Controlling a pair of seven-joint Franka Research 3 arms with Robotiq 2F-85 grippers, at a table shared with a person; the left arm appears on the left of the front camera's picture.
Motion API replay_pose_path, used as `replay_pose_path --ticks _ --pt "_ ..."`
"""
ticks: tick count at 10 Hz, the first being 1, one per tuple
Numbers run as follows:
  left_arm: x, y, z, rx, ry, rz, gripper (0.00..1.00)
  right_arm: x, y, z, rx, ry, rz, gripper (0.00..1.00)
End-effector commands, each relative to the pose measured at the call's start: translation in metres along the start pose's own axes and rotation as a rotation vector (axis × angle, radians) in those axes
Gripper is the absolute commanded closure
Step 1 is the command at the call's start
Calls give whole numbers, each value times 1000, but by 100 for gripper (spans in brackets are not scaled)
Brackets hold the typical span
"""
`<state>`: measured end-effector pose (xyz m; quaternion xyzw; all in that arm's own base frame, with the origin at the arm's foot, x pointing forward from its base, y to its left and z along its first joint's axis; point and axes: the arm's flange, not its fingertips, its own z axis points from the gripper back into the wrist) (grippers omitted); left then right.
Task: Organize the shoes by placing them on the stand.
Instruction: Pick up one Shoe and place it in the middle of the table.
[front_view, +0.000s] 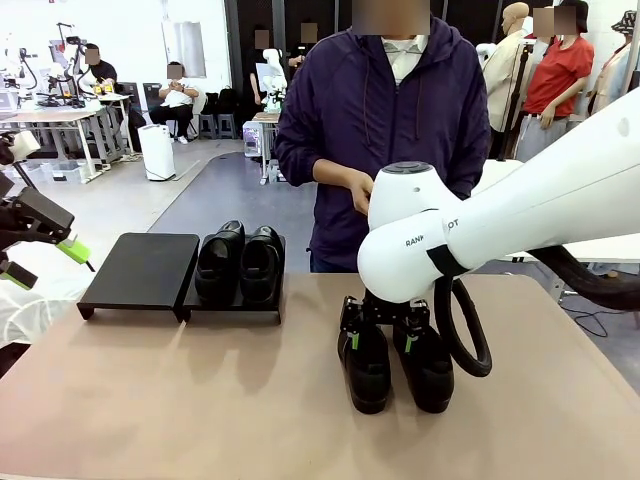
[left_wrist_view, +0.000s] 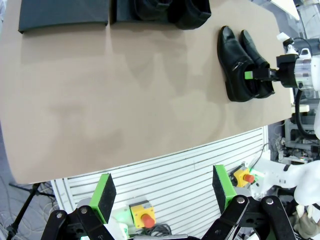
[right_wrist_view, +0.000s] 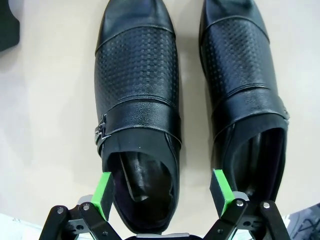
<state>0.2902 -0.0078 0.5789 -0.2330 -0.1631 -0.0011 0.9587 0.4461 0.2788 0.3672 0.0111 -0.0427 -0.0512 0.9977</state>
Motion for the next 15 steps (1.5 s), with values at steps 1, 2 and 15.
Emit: replay_pose_path --ticks 1,2,15 --pt "0 0 1 -20 3 -11 0 7 9 -7 -24 13 -8 0" --pt "0 0 1 -20 3 -11 0 8 9 -11 -16 22 -8 0" --pt "0 0 1 -20 3 -11 0 8 9 -17 3 73 17 100"
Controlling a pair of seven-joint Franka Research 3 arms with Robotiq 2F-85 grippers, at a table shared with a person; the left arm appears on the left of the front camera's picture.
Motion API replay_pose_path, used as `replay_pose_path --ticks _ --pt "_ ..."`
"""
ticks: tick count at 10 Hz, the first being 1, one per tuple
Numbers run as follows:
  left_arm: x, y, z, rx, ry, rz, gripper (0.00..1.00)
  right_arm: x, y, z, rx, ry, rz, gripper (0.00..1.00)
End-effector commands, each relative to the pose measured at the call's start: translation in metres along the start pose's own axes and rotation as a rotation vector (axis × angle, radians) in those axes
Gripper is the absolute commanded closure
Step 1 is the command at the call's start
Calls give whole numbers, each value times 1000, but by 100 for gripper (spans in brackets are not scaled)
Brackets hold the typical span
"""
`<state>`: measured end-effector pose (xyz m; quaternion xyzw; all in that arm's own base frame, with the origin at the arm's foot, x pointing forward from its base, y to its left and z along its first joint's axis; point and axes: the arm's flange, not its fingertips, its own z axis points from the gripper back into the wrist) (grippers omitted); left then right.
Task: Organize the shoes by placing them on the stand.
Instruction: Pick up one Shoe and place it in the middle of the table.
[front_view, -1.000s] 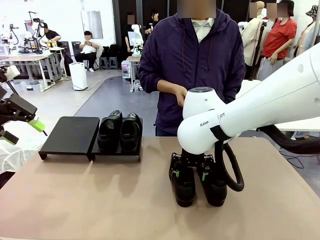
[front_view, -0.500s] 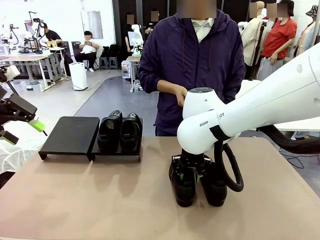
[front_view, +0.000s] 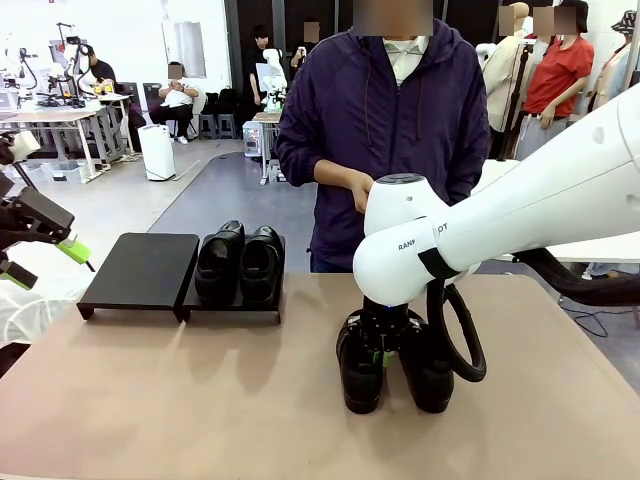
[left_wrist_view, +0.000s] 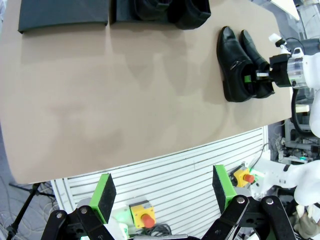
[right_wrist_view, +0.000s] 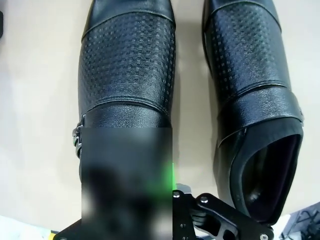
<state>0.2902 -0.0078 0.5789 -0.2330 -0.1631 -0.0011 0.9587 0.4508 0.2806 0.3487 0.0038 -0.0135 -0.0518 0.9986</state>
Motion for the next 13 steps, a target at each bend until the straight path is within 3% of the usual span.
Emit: replay_pose_path --ticks 1,3,7,8,9,10,13 --pt "0 0 1 -20 3 -11 0 4 7 7 15 8 31 100" --pt "0 0 1 -20 3 -11 0 -11 -5 46 22 -58 68 100" --pt "0 0 1 -20 3 -11 0 -74 -52 165 111 -144 142 100" --pt "0 0 1 -20 3 -11 0 -79 -62 173 140 -162 76 100" --pt "0 0 1 -20 3 -11 0 -63 -74 168 140 -160 -15 100" --pt "0 0 1 -20 3 -11 0 -76 -43 176 96 -153 107 100" --pt "0 0 1 -20 3 -11 0 -80 -56 178 102 -151 73 100"
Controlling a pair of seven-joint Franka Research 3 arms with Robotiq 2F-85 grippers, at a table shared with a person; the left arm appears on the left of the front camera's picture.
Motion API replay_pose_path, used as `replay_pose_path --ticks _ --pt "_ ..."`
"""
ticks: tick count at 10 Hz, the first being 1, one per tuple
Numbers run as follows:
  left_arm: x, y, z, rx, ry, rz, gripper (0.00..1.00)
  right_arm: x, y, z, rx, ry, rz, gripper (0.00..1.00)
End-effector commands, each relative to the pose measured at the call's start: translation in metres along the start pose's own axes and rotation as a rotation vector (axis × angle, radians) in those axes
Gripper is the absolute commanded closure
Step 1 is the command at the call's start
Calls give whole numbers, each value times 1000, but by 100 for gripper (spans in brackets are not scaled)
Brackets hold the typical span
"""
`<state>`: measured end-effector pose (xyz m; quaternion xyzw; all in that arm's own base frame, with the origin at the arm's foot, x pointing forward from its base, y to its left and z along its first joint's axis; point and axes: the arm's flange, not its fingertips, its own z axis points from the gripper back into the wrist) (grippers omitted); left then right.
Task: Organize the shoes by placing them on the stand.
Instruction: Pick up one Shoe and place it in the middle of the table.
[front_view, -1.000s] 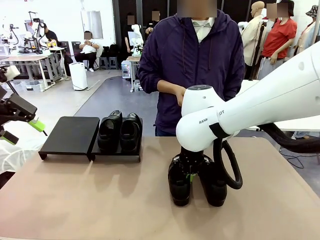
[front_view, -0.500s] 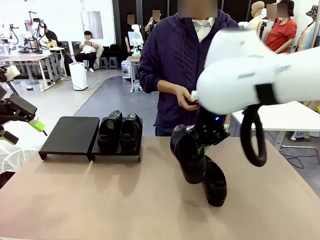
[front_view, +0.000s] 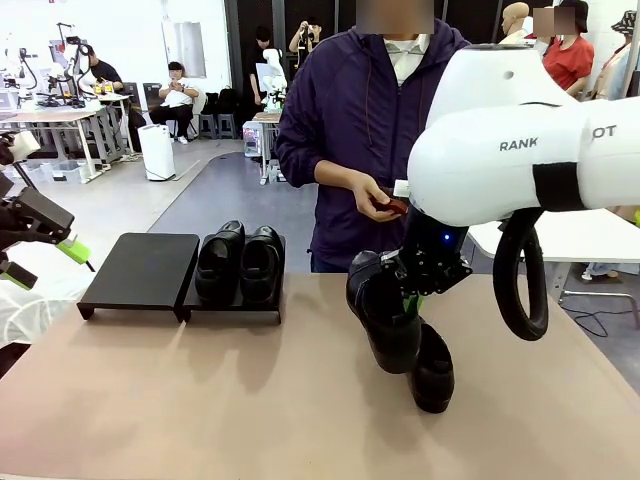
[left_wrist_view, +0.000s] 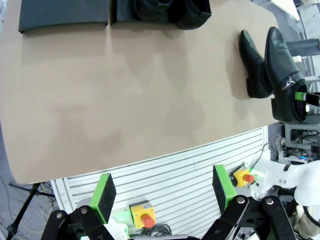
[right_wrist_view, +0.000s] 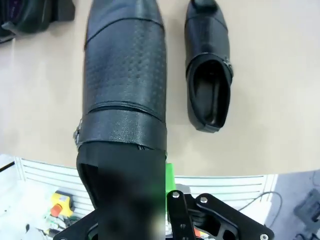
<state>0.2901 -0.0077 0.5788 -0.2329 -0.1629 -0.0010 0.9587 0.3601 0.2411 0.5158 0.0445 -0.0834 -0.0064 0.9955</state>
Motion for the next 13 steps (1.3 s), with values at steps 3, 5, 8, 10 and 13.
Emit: replay_pose_path --ticks 3,5,8,10,13 --pt "0 0 1 -20 3 -11 0 -63 36 10 44 -135 -50 100" --pt "0 0 1 -20 3 -11 0 -124 70 2 53 -184 1 100" --pt "0 0 1 -20 3 -11 0 -164 145 -40 111 -167 69 100" --pt "0 0 1 -20 3 -11 0 -146 192 -70 167 -100 23 100" --pt "0 0 1 -20 3 -11 0 -114 248 -108 287 -36 0 100"
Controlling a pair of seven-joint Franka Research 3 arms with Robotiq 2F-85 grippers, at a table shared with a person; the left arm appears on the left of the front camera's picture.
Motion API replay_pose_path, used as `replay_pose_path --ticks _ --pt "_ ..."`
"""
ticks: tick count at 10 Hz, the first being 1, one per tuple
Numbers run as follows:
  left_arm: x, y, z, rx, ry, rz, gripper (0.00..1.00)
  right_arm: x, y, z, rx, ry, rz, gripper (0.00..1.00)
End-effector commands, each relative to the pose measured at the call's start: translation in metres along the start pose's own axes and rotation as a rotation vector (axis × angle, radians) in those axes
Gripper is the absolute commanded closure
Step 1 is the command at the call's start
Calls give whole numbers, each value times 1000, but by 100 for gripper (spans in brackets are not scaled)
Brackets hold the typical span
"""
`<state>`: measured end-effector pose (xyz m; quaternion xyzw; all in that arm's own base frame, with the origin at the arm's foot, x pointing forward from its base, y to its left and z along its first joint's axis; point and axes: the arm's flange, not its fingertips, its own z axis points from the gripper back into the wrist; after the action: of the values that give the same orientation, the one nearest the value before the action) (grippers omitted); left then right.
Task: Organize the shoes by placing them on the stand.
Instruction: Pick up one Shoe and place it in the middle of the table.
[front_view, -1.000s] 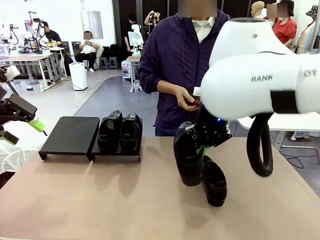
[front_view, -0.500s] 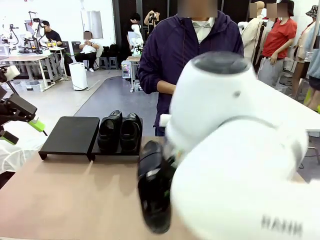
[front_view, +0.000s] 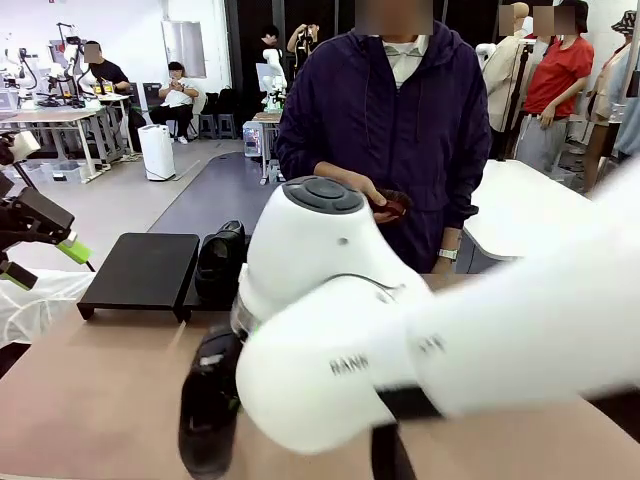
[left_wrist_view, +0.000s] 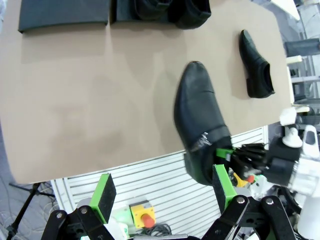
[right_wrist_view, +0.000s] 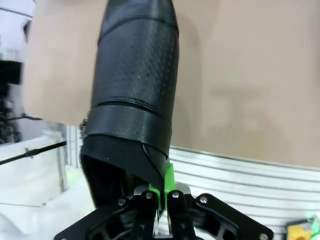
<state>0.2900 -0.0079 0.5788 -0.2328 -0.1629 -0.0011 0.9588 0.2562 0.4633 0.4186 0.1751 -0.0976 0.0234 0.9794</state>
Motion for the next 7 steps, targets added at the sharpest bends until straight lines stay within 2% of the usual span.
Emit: replay_pose_path --ticks 1,3,7 --pt "0 0 1 -20 3 -11 0 19 38 -34 12 -14 -82 100" --pt "0 0 1 -20 3 -11 0 28 50 -68 -22 57 -95 100" --pt "0 0 1 -20 3 -11 0 40 51 -106 -98 0 -175 100"
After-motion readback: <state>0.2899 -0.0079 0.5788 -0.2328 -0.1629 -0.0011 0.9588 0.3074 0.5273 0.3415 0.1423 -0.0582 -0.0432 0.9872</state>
